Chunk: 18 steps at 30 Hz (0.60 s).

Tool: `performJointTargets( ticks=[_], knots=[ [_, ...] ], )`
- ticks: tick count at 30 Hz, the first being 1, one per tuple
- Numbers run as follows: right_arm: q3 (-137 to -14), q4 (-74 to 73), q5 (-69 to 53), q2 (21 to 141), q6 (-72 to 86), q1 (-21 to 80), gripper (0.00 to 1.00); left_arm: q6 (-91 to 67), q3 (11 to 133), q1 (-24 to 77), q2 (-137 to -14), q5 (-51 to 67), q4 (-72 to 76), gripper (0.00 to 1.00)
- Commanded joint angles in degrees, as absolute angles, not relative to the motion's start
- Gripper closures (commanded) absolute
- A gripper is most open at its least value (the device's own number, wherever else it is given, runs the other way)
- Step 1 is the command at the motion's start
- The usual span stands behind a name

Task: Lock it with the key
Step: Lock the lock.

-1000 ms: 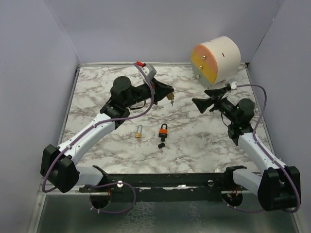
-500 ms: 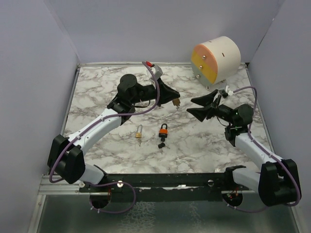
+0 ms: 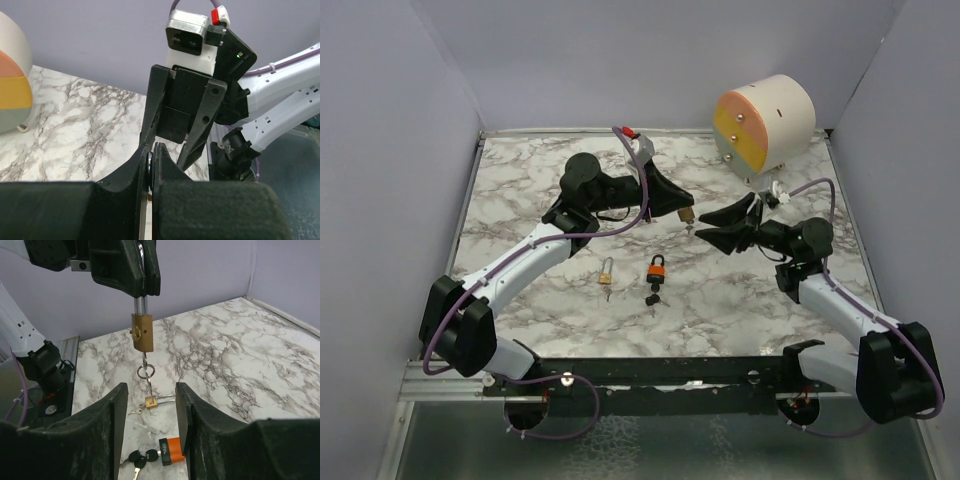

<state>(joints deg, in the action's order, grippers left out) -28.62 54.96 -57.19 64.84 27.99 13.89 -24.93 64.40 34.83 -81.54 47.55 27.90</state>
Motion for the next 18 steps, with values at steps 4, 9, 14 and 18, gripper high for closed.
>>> performJointTargets(
  ticks=[4, 9, 14, 18],
  knots=[
    [-30.72, 57.72, -58.23, 66.99, 27.91, 15.82, 0.61, -27.09, 65.79, 34.54, -82.88, 52.72, 32.67, 1.00],
    [-31.47, 57.94, -57.64, 67.19, 27.90, 16.54, 0.60, -27.26, 65.48, 34.63, -83.07, 53.00, 32.78, 1.00],
    [-32.70, 57.38, -56.91, 67.73, 27.56, 17.64, 0.60, -27.27, 65.39, 34.72, -83.10, 52.61, 32.78, 1.00],
    [-33.68, 55.56, -55.90, 68.66, 26.04, 19.06, 0.60, -27.20, 65.39, 34.98, -83.14, 52.47, 32.78, 1.00]
  ],
)
